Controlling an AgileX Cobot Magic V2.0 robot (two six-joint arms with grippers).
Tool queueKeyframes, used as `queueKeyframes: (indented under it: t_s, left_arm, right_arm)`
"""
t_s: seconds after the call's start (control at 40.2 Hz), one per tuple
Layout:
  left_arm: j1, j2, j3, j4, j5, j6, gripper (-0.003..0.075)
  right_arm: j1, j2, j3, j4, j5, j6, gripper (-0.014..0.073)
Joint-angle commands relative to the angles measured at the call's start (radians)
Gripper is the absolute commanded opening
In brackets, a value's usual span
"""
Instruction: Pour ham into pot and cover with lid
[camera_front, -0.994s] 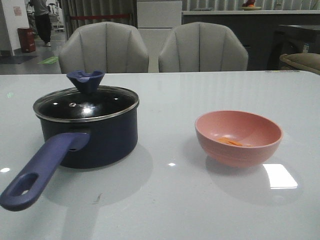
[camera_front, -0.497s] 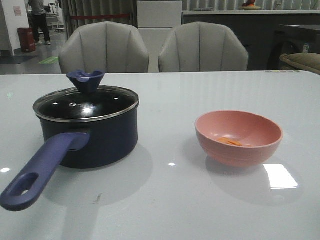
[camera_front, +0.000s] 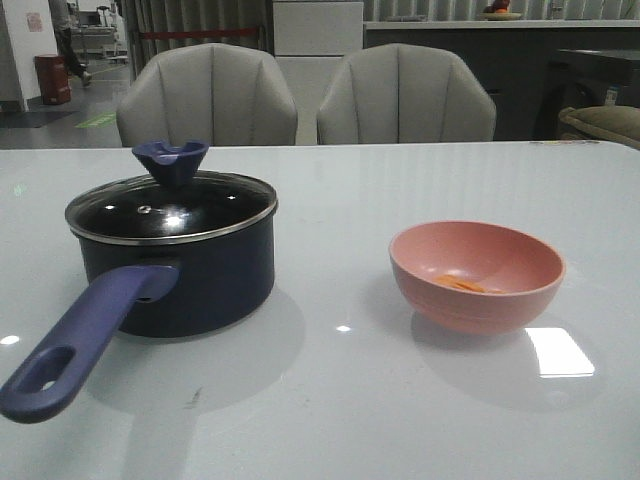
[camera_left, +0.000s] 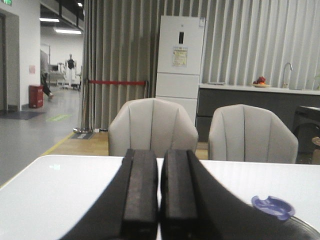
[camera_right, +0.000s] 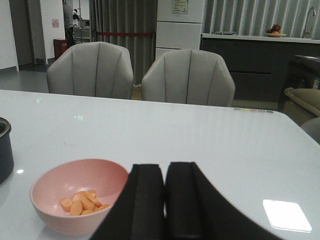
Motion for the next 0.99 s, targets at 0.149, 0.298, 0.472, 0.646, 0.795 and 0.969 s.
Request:
queueKeyframes:
  t_s: [0.149,0.298,0.472,0.646,0.795,0.969]
  left_arm:
    - [0.002,0.138,-0.149,-0.012,0.174,-0.009,0.0113]
    - [0.002,0.176,-0.132,-0.012,0.175,-0.009,0.0113]
    - [0.002,0.181,-0.122,-0.012,0.179,-0.009,0.0113]
    - [0.002,0.181,-0.122,-0.012,0.173,-0.009,0.0113]
    - [0.002,0.181,-0.122,-0.012,0.171,-0.009,0.0144]
    - [0.002,0.181,-0.135,-0.022,0.173,-0.009,0.0384]
  right_arm:
    - [-0.007,-0.021,-0.006,-0.012,-0.085,-0.005,0.0162]
    - [-0.007,-0.021,-0.006,-0.012,-0.085,-0.005,0.0162]
    - [-0.007,-0.021,-0.006,-0.012,-0.085,-0.005,0.0162]
    - [-0.007,-0.021,-0.006,-0.012,-0.085,-0.005,0.0162]
    - [-0.007,-0.021,-0.006,-0.012,-0.085,-0.005,0.0162]
    - [-0.007,-0.021,-0.006,-0.012,-0.085,-0.005,0.0162]
